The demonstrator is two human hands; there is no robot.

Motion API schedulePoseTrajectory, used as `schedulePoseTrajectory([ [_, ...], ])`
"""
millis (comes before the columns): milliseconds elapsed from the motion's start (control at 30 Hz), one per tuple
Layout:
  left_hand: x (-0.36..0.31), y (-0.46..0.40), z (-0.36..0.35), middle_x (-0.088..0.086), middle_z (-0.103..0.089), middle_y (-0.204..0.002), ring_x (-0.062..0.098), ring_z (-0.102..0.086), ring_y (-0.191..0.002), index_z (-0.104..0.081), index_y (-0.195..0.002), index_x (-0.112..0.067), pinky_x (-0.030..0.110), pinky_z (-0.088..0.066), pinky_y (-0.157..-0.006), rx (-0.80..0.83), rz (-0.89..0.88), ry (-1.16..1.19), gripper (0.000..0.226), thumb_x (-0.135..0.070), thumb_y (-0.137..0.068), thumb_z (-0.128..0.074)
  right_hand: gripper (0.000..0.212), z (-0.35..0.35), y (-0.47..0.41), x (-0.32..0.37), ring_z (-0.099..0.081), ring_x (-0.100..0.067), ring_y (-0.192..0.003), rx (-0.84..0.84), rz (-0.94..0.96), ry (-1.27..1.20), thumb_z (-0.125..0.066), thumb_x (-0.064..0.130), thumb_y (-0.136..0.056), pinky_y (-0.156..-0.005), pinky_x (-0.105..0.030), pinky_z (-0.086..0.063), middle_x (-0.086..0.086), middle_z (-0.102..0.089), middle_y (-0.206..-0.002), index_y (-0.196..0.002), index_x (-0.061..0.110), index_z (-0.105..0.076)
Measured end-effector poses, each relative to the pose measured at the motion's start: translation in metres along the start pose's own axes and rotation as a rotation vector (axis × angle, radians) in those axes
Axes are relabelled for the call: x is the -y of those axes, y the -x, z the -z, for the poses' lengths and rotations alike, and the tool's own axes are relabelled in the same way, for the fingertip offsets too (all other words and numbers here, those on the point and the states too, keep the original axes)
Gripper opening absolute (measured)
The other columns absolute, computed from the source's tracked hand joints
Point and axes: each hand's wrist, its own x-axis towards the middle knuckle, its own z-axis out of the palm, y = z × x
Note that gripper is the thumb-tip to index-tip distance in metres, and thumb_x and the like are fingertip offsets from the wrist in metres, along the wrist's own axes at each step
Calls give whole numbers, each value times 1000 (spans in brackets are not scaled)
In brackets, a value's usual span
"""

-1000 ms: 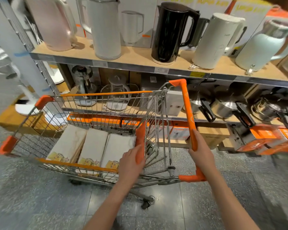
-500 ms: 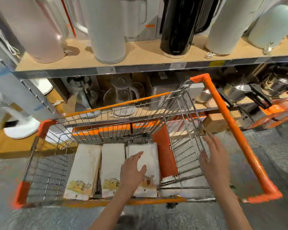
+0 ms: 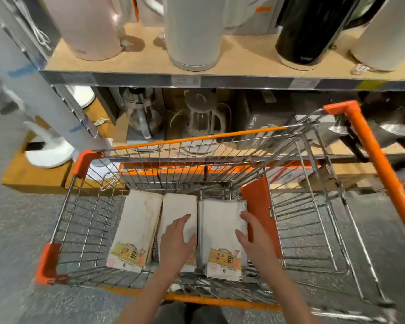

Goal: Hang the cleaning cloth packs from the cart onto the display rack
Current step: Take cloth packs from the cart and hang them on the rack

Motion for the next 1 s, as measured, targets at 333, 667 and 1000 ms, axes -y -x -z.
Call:
schedulePoseTrajectory([
  [333, 73, -35, 27, 3, -47, -143, 22, -43, -129, -35, -145, -17, 36, -37, -105, 44, 140, 42, 63, -25, -89, -63, 46, -97, -40, 10, -44, -6, -121, 190, -156, -108, -62, 18, -90, -91, -15, -30, 8, -50, -130, -131, 23, -41],
  [667, 173, -78, 57, 5, -42, -145, 24, -38, -133, -33, -145, -17, 38, -31, -109, 92, 137, 3, 67, -21, -87, -66, 51, -212, -67, 20, -48, -12, -111, 243, -324, -243, -67, 15, -86, -85, -19, -35, 1, -52, -126, -130, 19, -43],
  [1000, 238, -99, 41, 6, -40, -144, 23, -40, -129, -29, -147, -17, 36, -39, -104, -66, 259, 176, 86, -20, -77, -76, 61, -302, -105, 19, -53, 1, -87, 389, -382, -326, -75, 12, -77, -60, -1, -41, 9, -52, -106, -129, 14, -43],
])
